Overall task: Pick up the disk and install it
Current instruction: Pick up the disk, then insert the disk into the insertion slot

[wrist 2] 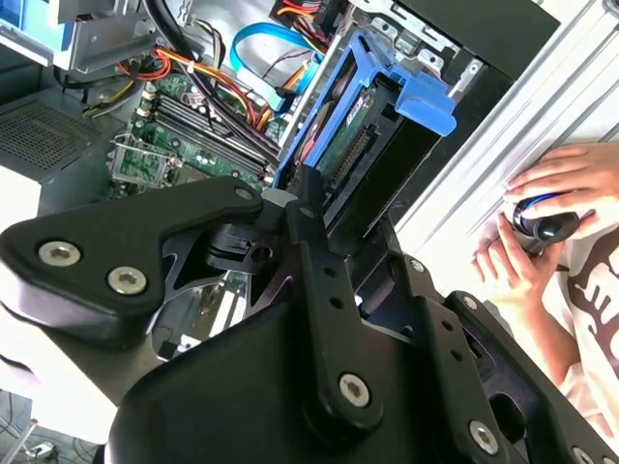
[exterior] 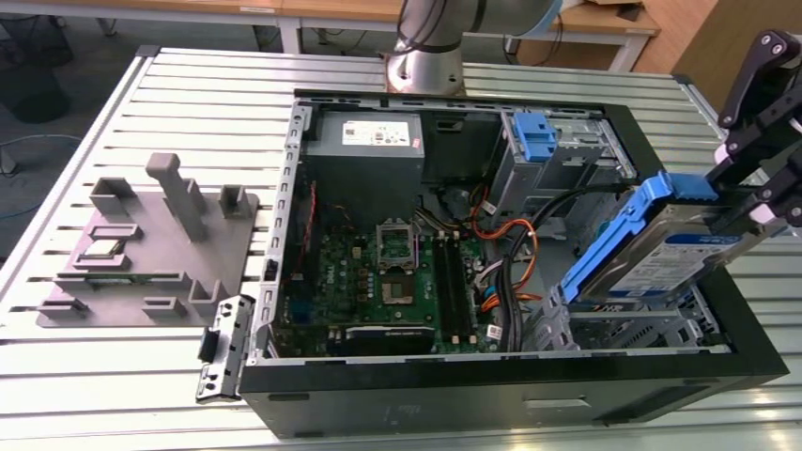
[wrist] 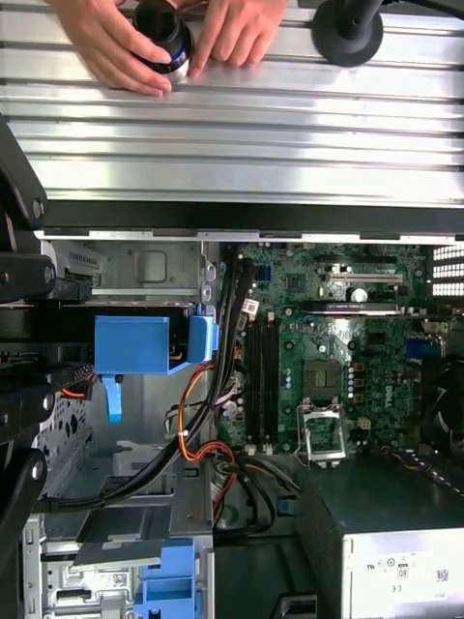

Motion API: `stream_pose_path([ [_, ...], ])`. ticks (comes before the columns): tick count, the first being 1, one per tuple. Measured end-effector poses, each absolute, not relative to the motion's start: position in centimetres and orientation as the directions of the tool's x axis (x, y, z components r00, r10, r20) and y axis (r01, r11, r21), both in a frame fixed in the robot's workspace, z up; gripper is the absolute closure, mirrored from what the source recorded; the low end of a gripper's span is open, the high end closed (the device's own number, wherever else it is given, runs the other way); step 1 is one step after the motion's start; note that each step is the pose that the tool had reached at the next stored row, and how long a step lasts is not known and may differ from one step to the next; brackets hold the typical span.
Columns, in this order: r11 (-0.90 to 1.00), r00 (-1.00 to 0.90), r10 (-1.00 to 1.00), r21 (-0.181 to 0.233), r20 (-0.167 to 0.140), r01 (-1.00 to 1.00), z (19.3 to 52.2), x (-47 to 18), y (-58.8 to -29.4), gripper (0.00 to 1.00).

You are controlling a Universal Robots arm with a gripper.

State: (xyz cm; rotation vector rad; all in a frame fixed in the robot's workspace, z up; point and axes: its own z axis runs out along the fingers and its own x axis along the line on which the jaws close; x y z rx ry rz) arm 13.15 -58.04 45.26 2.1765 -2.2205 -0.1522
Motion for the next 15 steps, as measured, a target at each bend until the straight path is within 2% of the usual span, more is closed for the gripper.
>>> stream_pose_path([
  [15, 0.018, -0.022, -0.999, 0.090, -0.048, -0.996, 44.66, 13.16, -58.04, 0.65],
])
